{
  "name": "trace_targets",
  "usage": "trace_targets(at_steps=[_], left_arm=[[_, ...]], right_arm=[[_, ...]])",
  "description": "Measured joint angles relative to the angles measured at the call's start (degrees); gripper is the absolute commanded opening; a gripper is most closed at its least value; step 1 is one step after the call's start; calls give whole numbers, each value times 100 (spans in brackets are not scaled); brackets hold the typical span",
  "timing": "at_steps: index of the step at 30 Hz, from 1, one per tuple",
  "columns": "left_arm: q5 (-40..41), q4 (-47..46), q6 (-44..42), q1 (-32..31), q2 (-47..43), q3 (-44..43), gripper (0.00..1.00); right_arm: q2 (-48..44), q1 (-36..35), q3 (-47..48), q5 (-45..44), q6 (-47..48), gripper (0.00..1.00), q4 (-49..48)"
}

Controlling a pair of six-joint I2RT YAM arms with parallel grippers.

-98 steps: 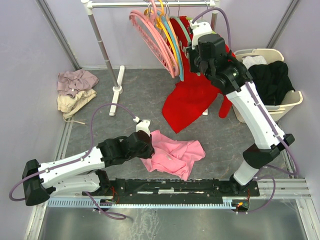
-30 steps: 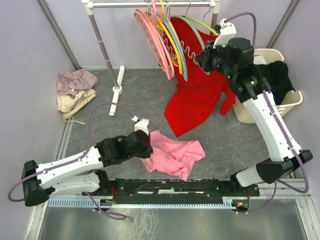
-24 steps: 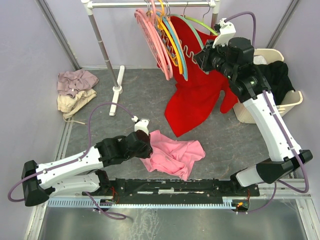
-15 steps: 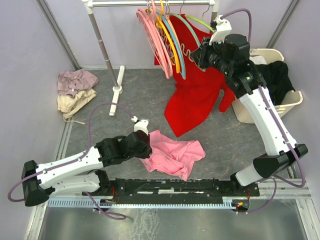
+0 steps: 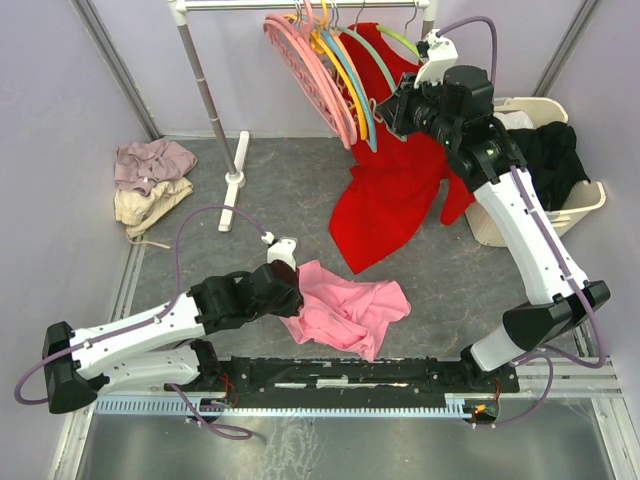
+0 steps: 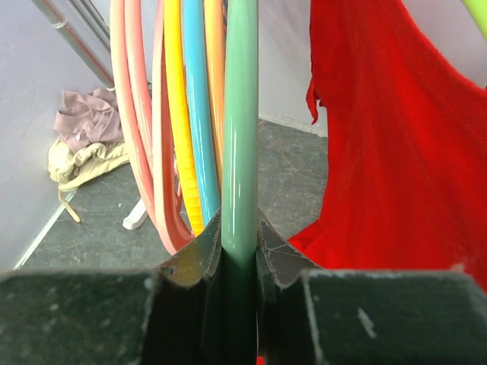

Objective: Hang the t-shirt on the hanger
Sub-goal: Pick up the hanger from the clothesline.

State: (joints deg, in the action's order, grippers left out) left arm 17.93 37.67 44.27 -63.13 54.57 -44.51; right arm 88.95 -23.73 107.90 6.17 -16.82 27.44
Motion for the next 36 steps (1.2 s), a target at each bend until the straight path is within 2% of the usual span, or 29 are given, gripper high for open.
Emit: trace_targets(at_steps=[22, 36], left_arm=[[0, 7, 0, 0, 39, -55, 3], [-4, -9, 0, 0, 199, -55, 3]], right_arm=[[-411, 0, 175, -535, 767, 2, 472], [-925, 0, -181, -704, 1025, 1, 621]])
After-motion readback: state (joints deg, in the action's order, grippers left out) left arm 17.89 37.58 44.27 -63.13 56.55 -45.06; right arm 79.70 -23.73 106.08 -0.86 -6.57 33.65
